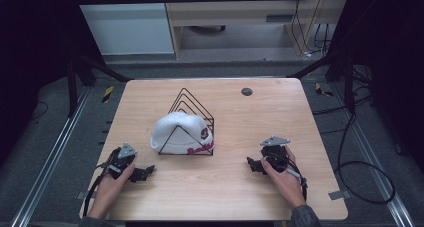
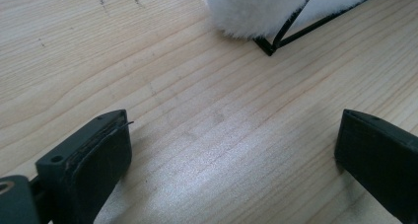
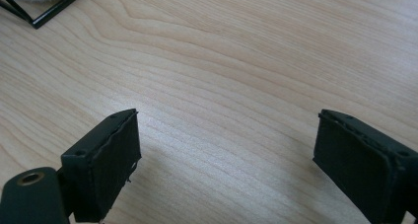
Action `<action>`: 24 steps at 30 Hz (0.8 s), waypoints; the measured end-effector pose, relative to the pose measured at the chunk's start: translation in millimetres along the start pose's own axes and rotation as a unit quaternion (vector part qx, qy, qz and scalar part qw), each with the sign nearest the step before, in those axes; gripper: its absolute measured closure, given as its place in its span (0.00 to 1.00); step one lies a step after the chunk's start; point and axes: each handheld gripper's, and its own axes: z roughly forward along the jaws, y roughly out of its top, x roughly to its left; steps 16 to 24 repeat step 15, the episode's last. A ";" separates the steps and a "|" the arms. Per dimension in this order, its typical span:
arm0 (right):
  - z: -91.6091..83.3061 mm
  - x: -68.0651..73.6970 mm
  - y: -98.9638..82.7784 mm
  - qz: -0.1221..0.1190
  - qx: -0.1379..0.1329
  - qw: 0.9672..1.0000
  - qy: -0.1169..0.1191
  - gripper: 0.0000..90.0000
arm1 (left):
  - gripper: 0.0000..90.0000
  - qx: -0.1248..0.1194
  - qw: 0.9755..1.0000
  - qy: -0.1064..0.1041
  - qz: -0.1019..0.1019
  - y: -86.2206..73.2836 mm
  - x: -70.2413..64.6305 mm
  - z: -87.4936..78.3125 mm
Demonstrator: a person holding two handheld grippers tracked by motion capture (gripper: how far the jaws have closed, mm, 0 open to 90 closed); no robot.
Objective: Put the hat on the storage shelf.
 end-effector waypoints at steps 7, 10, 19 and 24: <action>7.4 6.4 -7.7 0.005 -0.014 1.000 -0.022 0.10 | 0.00 0.000 1.000 0.002 -0.003 -0.6 -0.6 -0.4; 7.5 6.9 -7.6 0.006 -0.013 1.000 -0.022 0.10 | 0.00 0.000 1.000 0.003 -0.003 -1.2 -0.9 -1.1; 7.6 7.2 -7.7 0.008 -0.013 1.000 -0.023 0.10 | 0.00 0.001 1.000 0.004 -0.002 -1.7 -1.0 -1.8; 7.6 7.2 -7.7 0.008 -0.013 1.000 -0.023 0.10 | 0.00 0.001 1.000 0.004 -0.002 -1.7 -1.0 -1.8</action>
